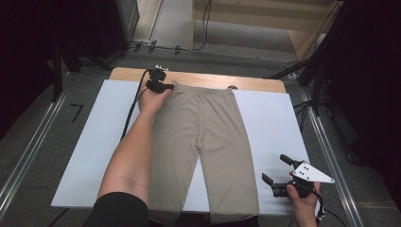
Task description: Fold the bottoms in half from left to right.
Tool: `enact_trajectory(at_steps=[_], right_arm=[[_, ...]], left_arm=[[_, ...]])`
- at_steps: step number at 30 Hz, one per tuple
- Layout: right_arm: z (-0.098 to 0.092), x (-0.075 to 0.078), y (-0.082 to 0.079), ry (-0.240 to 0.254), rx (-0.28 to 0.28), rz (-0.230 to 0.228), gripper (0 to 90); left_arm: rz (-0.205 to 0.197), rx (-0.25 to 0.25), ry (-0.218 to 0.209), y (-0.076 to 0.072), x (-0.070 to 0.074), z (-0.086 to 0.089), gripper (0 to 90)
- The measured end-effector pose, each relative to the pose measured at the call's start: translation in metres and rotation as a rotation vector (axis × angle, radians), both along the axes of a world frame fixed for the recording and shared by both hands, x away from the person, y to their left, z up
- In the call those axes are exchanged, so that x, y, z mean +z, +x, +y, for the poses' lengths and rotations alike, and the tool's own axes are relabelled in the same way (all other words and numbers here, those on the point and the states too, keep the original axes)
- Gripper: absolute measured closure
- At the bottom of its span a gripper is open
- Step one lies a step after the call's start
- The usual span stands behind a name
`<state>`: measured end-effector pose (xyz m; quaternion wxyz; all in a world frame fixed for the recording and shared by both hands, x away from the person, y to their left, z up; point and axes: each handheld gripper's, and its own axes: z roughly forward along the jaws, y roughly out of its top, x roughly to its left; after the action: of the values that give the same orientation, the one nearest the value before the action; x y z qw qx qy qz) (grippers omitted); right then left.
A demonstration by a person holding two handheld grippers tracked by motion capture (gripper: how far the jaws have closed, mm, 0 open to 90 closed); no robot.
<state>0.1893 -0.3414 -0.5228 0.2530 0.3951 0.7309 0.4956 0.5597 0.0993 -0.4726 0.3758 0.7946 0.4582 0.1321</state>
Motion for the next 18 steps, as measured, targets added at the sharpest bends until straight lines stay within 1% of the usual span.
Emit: enact_trajectory(at_steps=[3, 5, 7, 9, 11, 13, 15, 17, 18], right_arm=[[0.003, 0.002, -0.001, -0.030, -0.012, -0.006, 0.0], [0.006, 0.005, -0.003, -0.011, -0.002, -0.002, 0.0], [0.014, 0.010, -0.004, 0.002, 0.006, 0.008, 0.0], [0.028, 0.017, -0.006, -0.018, 0.029, 0.001, 0.0], [0.047, 0.026, -0.009, -0.023, 0.058, -0.006, 0.0], [0.068, 0.035, -0.012, -0.005, 0.100, -0.013, 0.0], [0.092, 0.043, -0.014, 0.013, 0.143, -0.009, 0.0], [0.120, 0.048, -0.016, 0.025, 0.184, 0.002, 0.0], [0.148, 0.051, -0.018, 0.040, 0.245, 0.023, 0.0]], left_arm=[[-0.038, -0.008, -0.033, -0.006, 0.019, 0.002, 90.0], [-0.052, -0.017, -0.057, -0.010, 0.031, 0.003, 90.0], [-0.065, -0.028, -0.069, -0.014, 0.040, 0.004, 90.0], [-0.077, -0.038, -0.071, -0.018, 0.047, 0.005, 90.0], [-0.069, -0.038, -0.073, -0.020, 0.051, 0.007, 90.0], [-0.069, -0.041, -0.081, -0.023, 0.055, 0.007, 90.0], [-0.080, -0.052, -0.082, -0.026, 0.059, 0.006, 90.0], [-0.089, -0.057, -0.087, -0.028, 0.063, 0.004, 90.0], [-0.091, -0.060, -0.089, -0.029, 0.064, 0.003, 90.0]])
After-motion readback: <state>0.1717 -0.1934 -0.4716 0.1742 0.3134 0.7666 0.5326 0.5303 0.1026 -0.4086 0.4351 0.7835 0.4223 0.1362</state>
